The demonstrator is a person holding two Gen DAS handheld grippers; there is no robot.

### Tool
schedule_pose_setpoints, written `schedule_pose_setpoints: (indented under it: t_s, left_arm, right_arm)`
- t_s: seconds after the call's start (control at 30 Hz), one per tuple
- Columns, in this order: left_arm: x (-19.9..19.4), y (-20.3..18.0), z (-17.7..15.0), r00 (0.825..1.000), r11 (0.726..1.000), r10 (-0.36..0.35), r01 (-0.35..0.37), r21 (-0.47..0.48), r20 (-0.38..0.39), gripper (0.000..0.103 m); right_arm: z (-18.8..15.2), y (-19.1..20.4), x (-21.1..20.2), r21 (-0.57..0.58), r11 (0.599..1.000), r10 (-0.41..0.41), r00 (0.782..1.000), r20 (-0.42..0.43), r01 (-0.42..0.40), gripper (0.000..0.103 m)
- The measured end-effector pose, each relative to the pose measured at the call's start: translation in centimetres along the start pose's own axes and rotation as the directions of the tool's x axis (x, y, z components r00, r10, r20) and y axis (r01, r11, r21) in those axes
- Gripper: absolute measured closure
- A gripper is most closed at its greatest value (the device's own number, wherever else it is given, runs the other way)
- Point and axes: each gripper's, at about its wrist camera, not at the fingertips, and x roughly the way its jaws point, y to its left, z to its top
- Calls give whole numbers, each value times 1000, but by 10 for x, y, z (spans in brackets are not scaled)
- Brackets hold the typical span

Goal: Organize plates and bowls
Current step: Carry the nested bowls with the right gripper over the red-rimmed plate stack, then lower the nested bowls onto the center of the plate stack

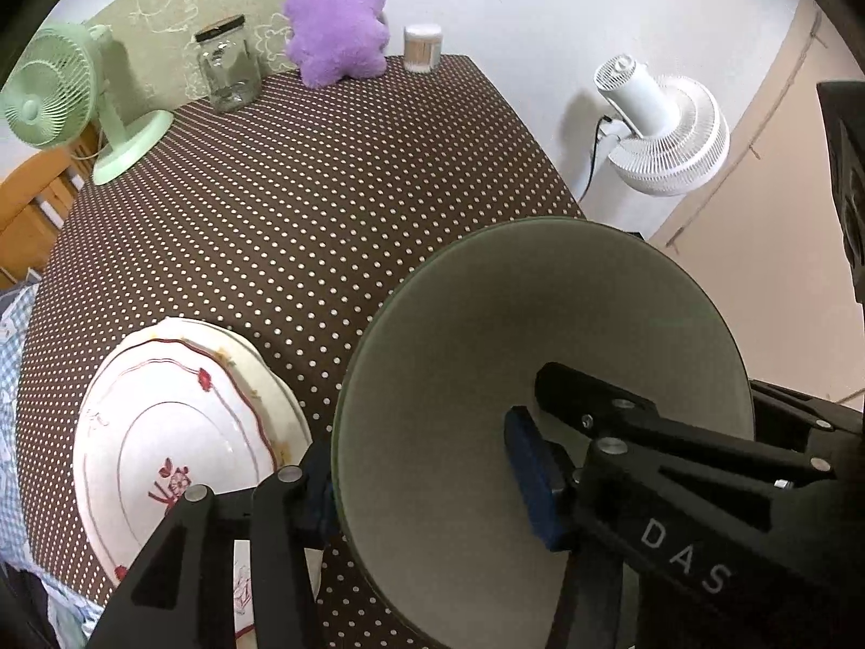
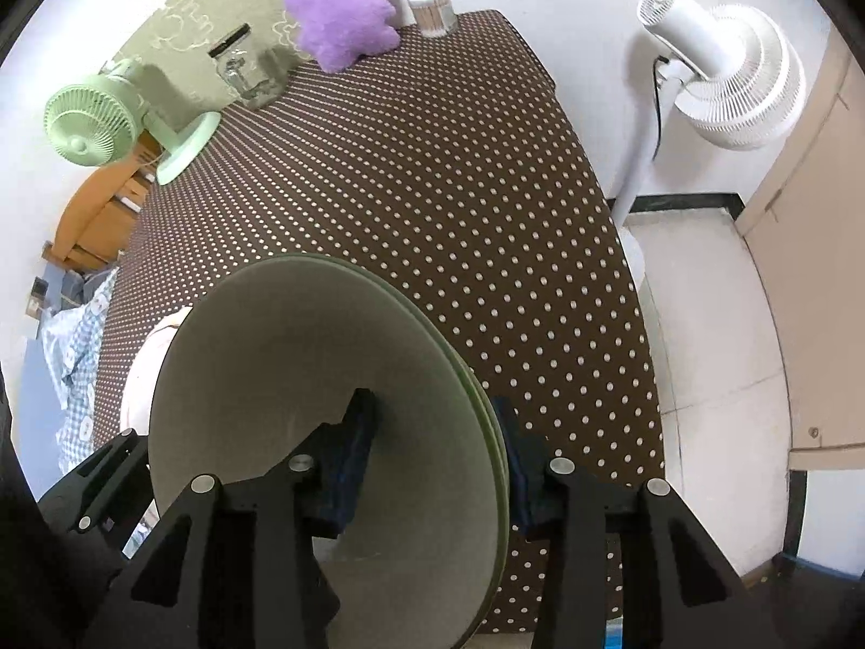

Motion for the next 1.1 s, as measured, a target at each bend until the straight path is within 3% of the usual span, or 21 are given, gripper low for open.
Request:
schedule_pose_setpoints:
  t_s: [0.5, 1.1]
  left_arm:
    - [-46, 30, -1, 997, 996, 42, -37, -78, 68, 50]
    - [-55, 109, -22, 999, 1000, 2, -2, -3, 33, 50]
  right_arm:
    - [15, 47, -35, -124, 992, 31, 999, 41, -26, 57]
    - [-11, 128, -20, -44, 999, -5, 999, 37, 7, 57]
